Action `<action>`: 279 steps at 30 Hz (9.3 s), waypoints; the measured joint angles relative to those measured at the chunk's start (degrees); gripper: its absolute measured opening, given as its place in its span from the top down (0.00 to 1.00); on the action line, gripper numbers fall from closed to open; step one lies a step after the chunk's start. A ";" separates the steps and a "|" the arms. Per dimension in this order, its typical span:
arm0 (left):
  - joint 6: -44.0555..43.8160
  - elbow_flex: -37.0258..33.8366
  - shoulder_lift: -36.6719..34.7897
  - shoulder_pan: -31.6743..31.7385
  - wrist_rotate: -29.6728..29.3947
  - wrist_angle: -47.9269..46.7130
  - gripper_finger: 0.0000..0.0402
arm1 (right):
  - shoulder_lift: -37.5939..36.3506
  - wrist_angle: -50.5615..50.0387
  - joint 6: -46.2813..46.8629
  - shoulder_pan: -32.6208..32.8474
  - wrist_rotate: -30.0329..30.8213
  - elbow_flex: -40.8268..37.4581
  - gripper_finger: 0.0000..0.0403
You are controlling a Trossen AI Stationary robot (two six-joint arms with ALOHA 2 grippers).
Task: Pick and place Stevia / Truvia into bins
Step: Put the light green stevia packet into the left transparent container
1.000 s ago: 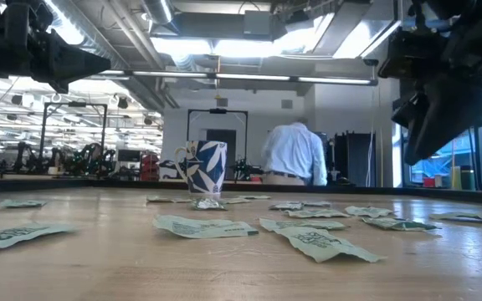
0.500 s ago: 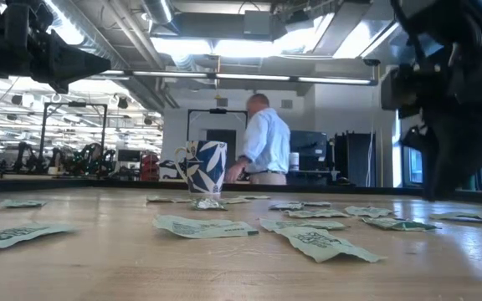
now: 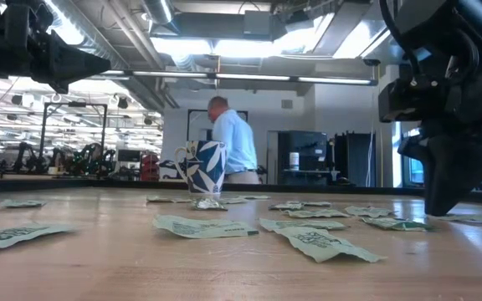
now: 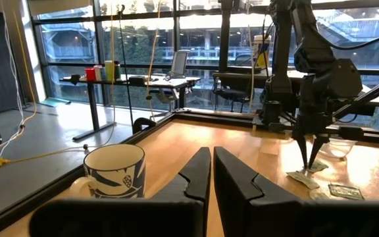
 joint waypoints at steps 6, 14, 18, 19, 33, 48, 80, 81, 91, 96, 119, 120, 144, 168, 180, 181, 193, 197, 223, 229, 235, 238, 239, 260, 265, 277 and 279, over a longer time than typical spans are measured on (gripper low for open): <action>0.02 0.00 0.00 -0.02 0.00 0.00 0.96 | 0.05 0.03 -0.01 0.00 -0.15 -0.08 0.99; 0.02 0.00 0.00 -0.01 -0.02 0.01 0.96 | -3.18 -1.63 -1.25 0.02 -0.43 0.66 1.00; 0.00 0.00 0.00 0.01 -0.07 1.33 0.96 | -5.83 -3.97 -3.68 0.00 2.28 3.56 1.00; 0.00 0.00 0.02 0.01 -0.07 1.88 0.96 | -6.36 -4.88 -4.71 0.00 3.14 4.31 1.00; 1.58 0.01 8.73 0.01 7.69 14.46 0.79 | -7.96 9.94 -34.01 -4.60 19.68 13.05 1.00; -1.98 10.02 51.30 0.42 13.65 39.61 0.67 | 0.02 39.68 -51.06 -10.39 19.78 13.09 1.00; -10.64 33.88 81.07 11.90 19.80 28.91 0.68 | 7.13 48.35 -54.26 -10.56 19.85 13.07 1.00; -10.64 33.88 81.07 12.00 19.87 28.90 0.68 | 7.13 48.30 -54.26 -10.56 19.87 13.07 1.00; -10.62 33.88 81.07 12.18 23.19 27.61 0.68 | 3.67 22.35 -38.38 -10.82 19.55 13.11 0.99; -10.63 33.88 81.07 12.18 23.17 27.36 0.68 | 0.47 5.51 -22.51 -12.82 9.14 13.11 0.98; -10.62 33.88 81.07 12.18 23.17 27.34 0.68 | 0.81 -4.53 -19.58 -15.43 -5.46 13.07 0.84; -10.62 33.88 81.07 12.18 23.17 27.34 0.68 | 0.81 -4.63 -19.81 -15.43 -5.46 13.07 0.82; -10.60 33.88 81.07 12.18 23.17 26.32 0.68 | 10.21 0.58 -24.81 -13.79 -4.20 13.03 0.69; -10.53 33.88 81.07 12.18 23.15 26.05 0.68 | 10.62 0.01 -24.00 -13.81 -1.66 12.81 0.99; -0.75 33.88 81.07 12.18 23.24 25.99 0.68 | 0.36 5.70 -29.12 -13.81 -1.42 12.92 1.00; 1.27 33.88 81.07 12.14 23.95 25.94 0.68 | -0.67 7.86 -30.57 -13.81 -2.16 12.92 1.00; 15.35 33.90 87.32 10.43 33.37 34.26 0.68 | -4.07 27.93 -37.78 -14.92 -20.18 13.03 1.00; 16.06 33.90 89.94 10.56 33.29 39.69 0.68 | -4.04 29.43 -38.92 -14.96 -20.80 13.03 1.00; 11.43 35.55 91.49 10.37 39.53 50.41 0.68 | -4.02 39.35 -42.29 -14.97 -20.90 13.03 1.00; 11.43 35.71 91.49 10.39 39.50 50.45 0.68 | -4.02 41.16 -43.56 -14.97 -20.90 13.03 1.00; 11.43 35.71 91.49 10.39 39.50 52.09 0.68 | -4.02 41.11 -43.56 -14.97 -20.87 13.03 1.00; 11.43 35.71 91.49 10.39 39.97 53.25 0.68 | -4.02 41.09 -43.56 -14.97 -20.71 13.03 1.00; 11.43 35.71 91.49 10.39 40.83 53.37 0.68 | -4.02 41.09 -43.56 -14.97 -20.70 13.04 1.00; 12.91 35.71 91.49 10.39 42.16 53.57 0.98 | -4.02 41.03 -43.57 -14.95 -20.72 13.04 0.95; 12.89 35.71 91.49 10.39 42.15 53.23 0.98 | -4.15 39.85 -43.56 -14.95 -20.72 13.05 0.82; 2.77 35.67 79.52 9.58 38.66 30.05 0.99 | -10.33 27.11 -39.18 -14.95 -17.86 13.14 0.54; -0.60 35.69 75.09 8.86 38.71 22.90 0.99 | -10.18 25.36 -39.54 -14.95 -17.74 13.14 0.54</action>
